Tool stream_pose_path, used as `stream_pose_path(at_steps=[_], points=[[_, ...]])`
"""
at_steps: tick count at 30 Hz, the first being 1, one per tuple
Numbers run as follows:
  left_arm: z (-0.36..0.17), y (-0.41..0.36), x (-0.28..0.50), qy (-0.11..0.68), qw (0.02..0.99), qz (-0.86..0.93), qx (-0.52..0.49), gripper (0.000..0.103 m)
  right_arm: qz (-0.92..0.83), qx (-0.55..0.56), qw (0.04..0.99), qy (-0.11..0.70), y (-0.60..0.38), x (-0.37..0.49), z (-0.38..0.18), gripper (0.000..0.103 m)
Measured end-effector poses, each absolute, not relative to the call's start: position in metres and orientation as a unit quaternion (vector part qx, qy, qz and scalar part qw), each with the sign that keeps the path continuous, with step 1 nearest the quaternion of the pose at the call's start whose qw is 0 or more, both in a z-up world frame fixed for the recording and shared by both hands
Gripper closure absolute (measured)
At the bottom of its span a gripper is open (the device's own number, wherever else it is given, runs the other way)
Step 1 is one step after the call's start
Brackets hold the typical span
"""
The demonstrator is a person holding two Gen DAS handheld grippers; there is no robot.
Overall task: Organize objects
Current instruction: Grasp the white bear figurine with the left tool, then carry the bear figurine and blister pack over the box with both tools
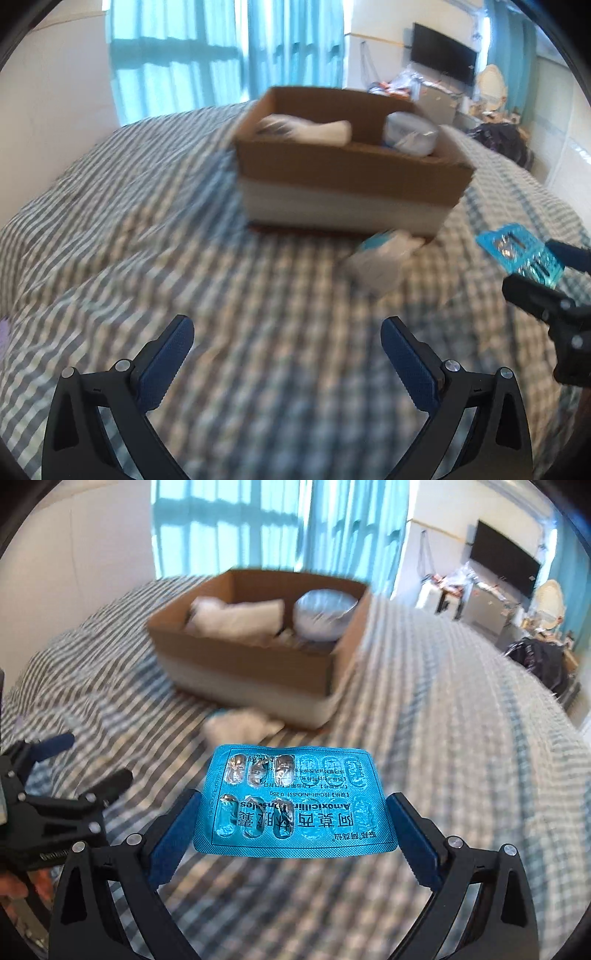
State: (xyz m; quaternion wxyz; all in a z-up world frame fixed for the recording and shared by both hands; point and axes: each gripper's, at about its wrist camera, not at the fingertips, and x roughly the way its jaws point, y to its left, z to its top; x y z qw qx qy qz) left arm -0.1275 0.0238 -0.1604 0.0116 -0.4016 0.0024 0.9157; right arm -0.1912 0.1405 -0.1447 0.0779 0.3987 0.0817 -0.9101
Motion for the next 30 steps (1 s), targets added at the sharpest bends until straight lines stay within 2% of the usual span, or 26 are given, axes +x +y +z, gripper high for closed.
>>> stream_pose_path(at_steps=[4, 7, 9, 10, 12, 13, 21, 25, 30], points=[[-0.164, 0.058, -0.158, 0.013, 0.051, 0.916, -0.399, 0.000, -0.921, 0.381, 0.046, 0.059, 0.167, -0.205, -0.132, 0.004], [-0.178, 0.077, -0.186, 0.020, 0.072, 0.909, -0.411, 0.000, -0.920, 0.389, 0.046, 0.023, 0.185, -0.212, -0.142, 0.004], [-0.188, 0.084, -0.201, 0.022, 0.080, 0.906, -0.416, 0.006, -0.916, 0.399, 0.049, 0.002, 0.194, -0.217, -0.151, 0.004], [-0.191, 0.086, -0.207, 0.020, 0.086, 0.904, -0.419, 0.013, -0.914, 0.403, 0.047, -0.005, 0.196, -0.220, -0.155, 0.004], [-0.201, 0.087, -0.218, 0.012, 0.102, 0.894, -0.437, 0.035, -0.913, 0.404, 0.047, -0.009, 0.198, -0.223, -0.157, 0.004], [-0.206, 0.087, -0.221, 0.010, 0.103, 0.889, -0.446, 0.040, -0.913, 0.404, 0.048, -0.008, 0.197, -0.224, -0.157, 0.004], [-0.186, 0.071, -0.197, 0.008, 0.082, 0.894, -0.440, 0.040, -0.914, 0.402, 0.051, 0.021, 0.181, -0.212, -0.160, 0.004], [-0.152, 0.059, -0.178, 0.021, 0.081, 0.905, -0.416, 0.040, -0.919, 0.389, 0.062, 0.010, 0.178, -0.196, -0.145, 0.004], [-0.092, 0.037, -0.165, -0.005, 0.076, 0.929, -0.363, 0.040, -0.929, 0.361, 0.074, 0.004, 0.173, -0.172, -0.110, 0.004]])
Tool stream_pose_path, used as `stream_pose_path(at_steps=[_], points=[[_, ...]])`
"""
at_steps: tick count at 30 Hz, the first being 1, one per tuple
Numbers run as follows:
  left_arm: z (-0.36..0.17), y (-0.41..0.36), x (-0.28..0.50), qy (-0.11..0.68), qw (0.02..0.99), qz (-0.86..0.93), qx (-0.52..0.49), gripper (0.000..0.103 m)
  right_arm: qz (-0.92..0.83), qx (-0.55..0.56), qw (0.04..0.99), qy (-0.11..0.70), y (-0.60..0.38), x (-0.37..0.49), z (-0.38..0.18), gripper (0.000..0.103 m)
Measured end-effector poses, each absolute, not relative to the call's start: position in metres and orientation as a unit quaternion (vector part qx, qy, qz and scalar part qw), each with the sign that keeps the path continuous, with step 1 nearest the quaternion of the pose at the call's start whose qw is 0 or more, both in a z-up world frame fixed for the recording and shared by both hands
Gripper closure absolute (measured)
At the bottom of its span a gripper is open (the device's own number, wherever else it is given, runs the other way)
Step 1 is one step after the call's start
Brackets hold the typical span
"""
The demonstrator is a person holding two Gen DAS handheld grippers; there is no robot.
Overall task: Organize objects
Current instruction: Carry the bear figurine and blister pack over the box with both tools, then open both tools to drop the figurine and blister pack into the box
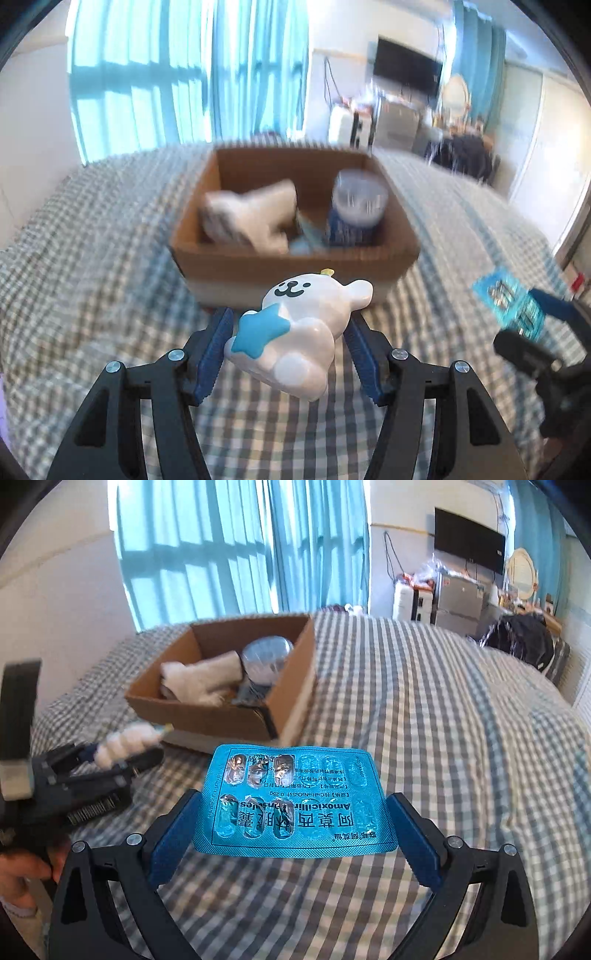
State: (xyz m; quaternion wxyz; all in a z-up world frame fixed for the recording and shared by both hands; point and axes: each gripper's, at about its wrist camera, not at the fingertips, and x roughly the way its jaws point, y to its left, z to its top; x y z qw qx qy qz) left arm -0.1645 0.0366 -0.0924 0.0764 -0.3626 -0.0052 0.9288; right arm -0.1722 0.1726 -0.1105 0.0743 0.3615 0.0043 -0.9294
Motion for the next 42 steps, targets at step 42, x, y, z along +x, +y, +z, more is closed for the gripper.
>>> stream_pose_path(at_steps=[42], points=[[-0.110, 0.011, -0.292, -0.016, 0.017, 0.940, -0.339, 0.010, -0.944, 0.306, 0.122, -0.002, 0.097, -0.384, -0.089, 0.000]])
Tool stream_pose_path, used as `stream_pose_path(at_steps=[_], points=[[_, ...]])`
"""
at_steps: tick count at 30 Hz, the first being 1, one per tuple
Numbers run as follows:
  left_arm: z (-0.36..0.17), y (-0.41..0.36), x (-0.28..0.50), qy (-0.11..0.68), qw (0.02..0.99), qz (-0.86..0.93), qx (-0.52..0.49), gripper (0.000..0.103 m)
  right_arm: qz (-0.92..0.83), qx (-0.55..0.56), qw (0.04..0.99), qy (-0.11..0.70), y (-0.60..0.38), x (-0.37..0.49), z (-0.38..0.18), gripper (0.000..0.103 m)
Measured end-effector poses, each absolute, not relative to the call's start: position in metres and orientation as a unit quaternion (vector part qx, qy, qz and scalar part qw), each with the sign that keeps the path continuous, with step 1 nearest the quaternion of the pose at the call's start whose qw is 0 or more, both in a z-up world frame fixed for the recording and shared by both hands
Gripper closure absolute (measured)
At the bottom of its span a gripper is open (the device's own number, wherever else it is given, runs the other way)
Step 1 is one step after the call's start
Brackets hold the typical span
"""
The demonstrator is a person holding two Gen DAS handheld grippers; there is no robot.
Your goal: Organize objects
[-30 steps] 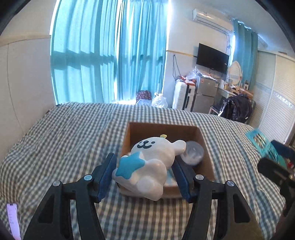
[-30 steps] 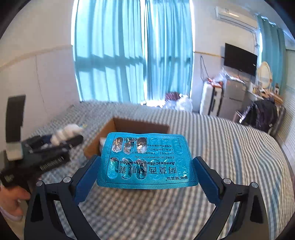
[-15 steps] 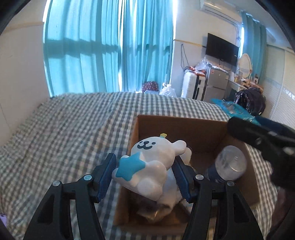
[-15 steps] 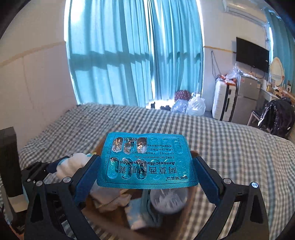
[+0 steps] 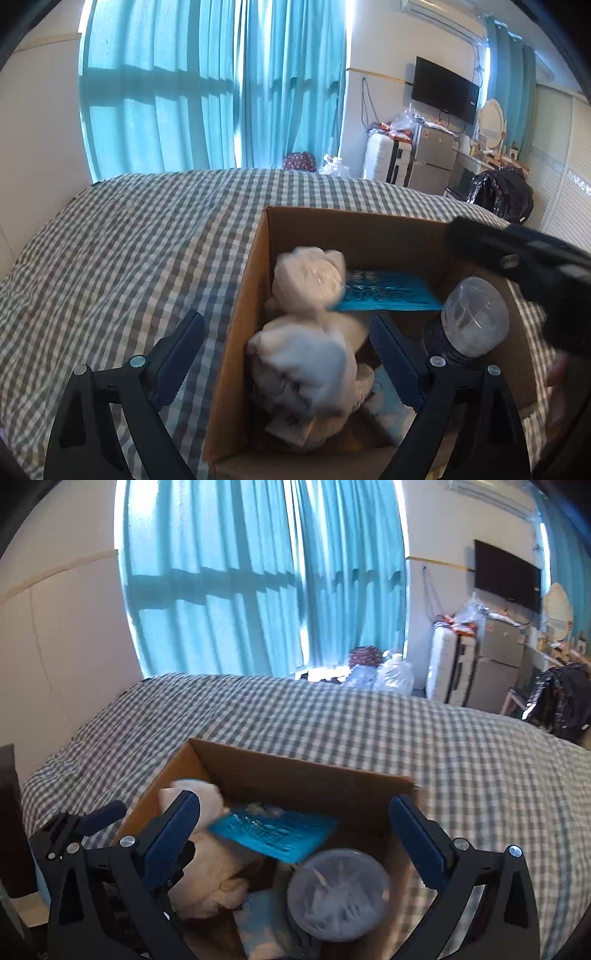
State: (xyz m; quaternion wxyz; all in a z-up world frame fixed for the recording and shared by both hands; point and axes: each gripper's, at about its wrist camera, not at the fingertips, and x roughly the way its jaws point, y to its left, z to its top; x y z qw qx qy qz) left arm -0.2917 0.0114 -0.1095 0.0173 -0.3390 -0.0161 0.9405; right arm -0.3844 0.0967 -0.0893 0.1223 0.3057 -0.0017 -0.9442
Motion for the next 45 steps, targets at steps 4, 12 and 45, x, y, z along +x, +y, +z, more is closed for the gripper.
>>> stream_pose_path(at_steps=[4, 12, 45], points=[[-0.088, 0.011, -0.270, -0.020, 0.014, 0.942, -0.336, 0.010, -0.951, 0.291, 0.107, -0.001, 0.108, -0.352, -0.061, 0.000], [-0.001, 0.002, -0.199, -0.026, 0.028, 0.967, -0.251, 0.000, -0.968, 0.245, 0.058, 0.020, 0.138, -0.259, 0.004, 0.000], [-0.025, -0.013, -0.084, -0.026, -0.045, 0.978, -0.200, 0.000, -0.980, 0.198, 0.012, 0.026, 0.126, -0.153, -0.055, 0.000]])
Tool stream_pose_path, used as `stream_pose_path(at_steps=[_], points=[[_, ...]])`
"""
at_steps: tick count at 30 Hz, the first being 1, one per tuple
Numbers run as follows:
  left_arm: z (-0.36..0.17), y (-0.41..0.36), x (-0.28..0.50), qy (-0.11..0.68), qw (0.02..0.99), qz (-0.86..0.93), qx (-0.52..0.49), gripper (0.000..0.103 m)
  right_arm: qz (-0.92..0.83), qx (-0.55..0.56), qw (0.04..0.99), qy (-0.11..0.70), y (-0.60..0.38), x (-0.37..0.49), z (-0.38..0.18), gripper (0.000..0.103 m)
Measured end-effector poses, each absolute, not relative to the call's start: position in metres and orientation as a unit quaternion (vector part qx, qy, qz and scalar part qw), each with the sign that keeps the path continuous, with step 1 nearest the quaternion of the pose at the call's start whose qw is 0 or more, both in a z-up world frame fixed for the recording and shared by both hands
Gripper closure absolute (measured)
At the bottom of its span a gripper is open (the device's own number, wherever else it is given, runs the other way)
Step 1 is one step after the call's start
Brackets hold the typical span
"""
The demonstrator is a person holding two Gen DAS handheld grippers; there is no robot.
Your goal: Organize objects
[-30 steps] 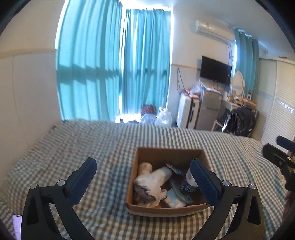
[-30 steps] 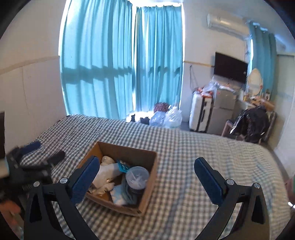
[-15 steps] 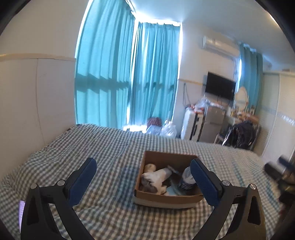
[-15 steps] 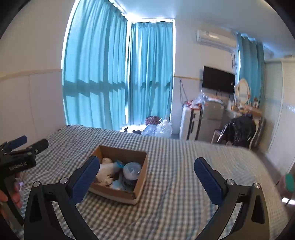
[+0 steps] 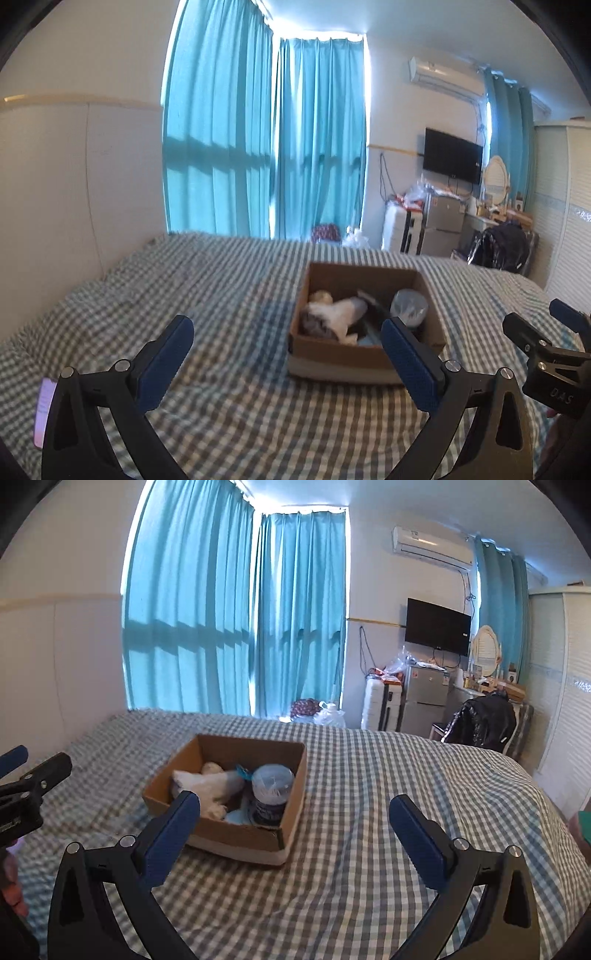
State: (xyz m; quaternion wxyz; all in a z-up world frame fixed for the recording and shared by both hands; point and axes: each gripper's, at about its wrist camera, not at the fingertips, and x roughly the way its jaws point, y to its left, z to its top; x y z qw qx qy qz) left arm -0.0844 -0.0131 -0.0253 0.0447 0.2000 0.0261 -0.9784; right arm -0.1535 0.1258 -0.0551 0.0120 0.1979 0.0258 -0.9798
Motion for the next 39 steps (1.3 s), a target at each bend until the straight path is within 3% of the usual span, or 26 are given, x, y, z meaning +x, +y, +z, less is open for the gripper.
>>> stream_pose_path(at_steps=[8, 39], points=[[-0.038, -0.002, -0.086, -0.009, 0.041, -0.977, 0.211, 0.000, -0.978, 0.208, 0.007, 0.020, 0.125, -0.158, -0.062, 0.000], [-0.034, -0.002, -0.079, -0.002, 0.043, -0.977, 0.210, 0.000, -0.977, 0.210, 0.005, 0.030, 0.120, -0.153, -0.062, 0.000]])
